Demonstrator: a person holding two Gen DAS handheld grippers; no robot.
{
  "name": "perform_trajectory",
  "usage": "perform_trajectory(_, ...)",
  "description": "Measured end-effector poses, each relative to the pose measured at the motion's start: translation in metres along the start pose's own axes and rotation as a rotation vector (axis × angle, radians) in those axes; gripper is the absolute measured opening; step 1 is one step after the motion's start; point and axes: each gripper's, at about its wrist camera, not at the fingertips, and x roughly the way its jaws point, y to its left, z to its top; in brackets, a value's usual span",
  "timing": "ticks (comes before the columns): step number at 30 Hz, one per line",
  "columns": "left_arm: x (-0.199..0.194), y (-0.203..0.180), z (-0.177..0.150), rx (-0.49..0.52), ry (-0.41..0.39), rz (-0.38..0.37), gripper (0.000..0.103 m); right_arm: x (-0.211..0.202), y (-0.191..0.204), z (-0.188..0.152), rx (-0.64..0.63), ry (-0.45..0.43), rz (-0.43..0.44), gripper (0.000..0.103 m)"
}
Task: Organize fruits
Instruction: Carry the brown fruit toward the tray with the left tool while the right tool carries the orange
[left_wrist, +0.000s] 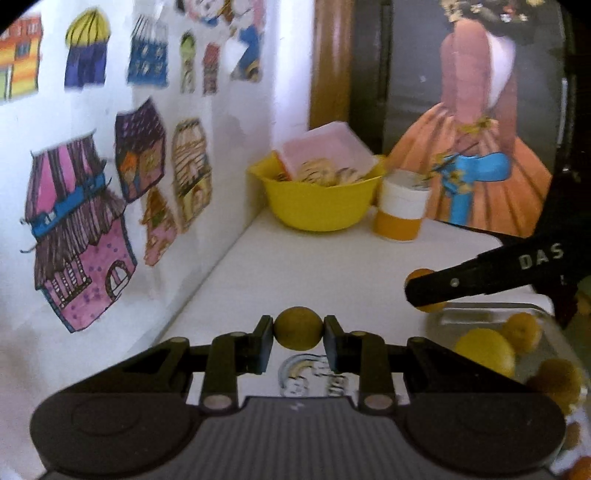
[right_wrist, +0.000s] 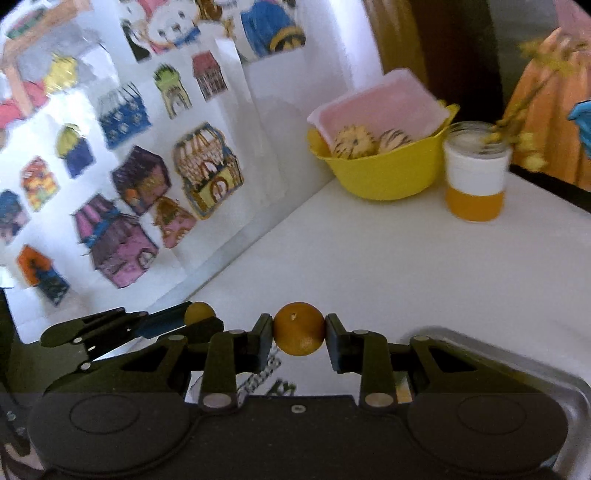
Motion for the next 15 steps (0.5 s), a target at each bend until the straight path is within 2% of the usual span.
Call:
perform_trajectory(6,-0.035,-0.029,-0.005,0.019,-0.026,-0.065,0.032,-0.058,-0.007,-0.032,0.018,-0.033,-0.029,0.033)
perform_trajectory(15,-0.063,-0.080,-0.021,0.053,-0.020,-0.186,0.032,-0.125,-0.027,-0.077,0.055,-0.067,-0.077,0.033)
